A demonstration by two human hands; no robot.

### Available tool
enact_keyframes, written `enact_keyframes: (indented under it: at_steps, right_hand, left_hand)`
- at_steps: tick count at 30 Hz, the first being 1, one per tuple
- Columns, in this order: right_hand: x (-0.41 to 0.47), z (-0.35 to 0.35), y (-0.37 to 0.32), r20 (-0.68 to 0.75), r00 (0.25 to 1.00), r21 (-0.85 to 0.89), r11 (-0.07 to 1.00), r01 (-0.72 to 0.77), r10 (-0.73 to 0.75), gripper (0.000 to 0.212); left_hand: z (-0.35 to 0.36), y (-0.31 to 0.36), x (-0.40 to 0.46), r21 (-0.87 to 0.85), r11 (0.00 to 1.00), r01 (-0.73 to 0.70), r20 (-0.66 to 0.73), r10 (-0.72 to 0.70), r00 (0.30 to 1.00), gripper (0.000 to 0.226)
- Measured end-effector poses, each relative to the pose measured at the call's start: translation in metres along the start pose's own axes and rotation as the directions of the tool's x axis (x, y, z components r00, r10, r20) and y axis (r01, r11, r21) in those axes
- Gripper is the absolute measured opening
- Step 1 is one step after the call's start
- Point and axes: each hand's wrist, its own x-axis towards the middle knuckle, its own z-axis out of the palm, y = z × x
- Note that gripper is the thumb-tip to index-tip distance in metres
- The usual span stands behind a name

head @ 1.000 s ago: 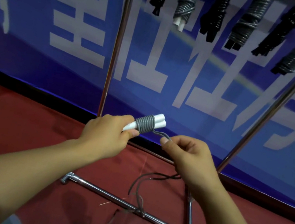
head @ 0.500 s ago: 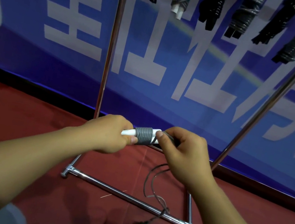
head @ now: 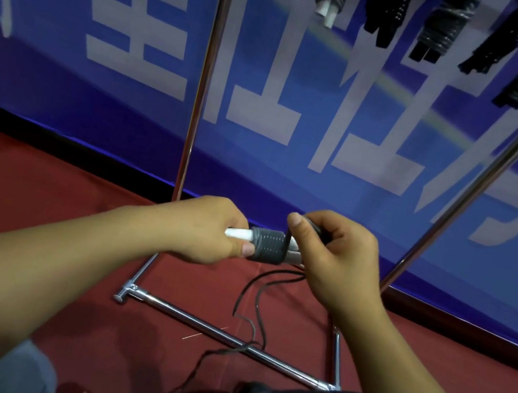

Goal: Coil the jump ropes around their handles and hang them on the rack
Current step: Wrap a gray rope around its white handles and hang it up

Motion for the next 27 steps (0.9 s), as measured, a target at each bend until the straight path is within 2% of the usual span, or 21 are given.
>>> enact_keyframes:
  at_steps: [4, 10, 15, 18, 21, 27]
  right_hand:
    - [0.005, 0.001, 0.005, -0.048, 0.999, -0.096, 0.995, -0.031, 0.027, 0.034]
    - [0.010, 0.002, 0.016, -0.082, 0.995, -0.236, 0.968, -0.080, 0.062, 0.036]
    - [0.011, -0.004, 0.020, 0.020, 0.983, -0.252, 0.953, -0.171, 0.181, 0.032]
    - [0.012, -0.005, 0.023, 0.099, 0.967, -0.280, 0.939, -0.201, 0.237, 0.028]
    - [0.013, -0.005, 0.031, 0.193, 0.934, -0.262, 0.933, -0.246, 0.301, 0.025]
    - [0.016, -0.003, 0.044, 0.308, 0.854, -0.092, 0.907, -0.412, 0.419, 0.028]
  left_hand:
    - [0.001, -0.006, -0.002, -0.035, 0.996, -0.079, 0.057, 0.081, 0.995, 0.027]
    - [0.006, -0.007, -0.003, 0.005, 0.981, -0.195, 0.023, 0.195, 0.981, 0.028]
    - [0.009, -0.004, -0.012, 0.338, 0.916, -0.217, -0.068, 0.253, 0.965, 0.030]
    - [0.012, -0.005, -0.014, 0.454, 0.852, -0.261, -0.081, 0.331, 0.940, 0.029]
    - [0.012, -0.008, -0.013, 0.500, 0.815, -0.294, -0.075, 0.379, 0.922, 0.028]
    - [0.016, -0.018, -0.012, 0.468, 0.788, -0.399, -0.140, 0.512, 0.847, 0.025]
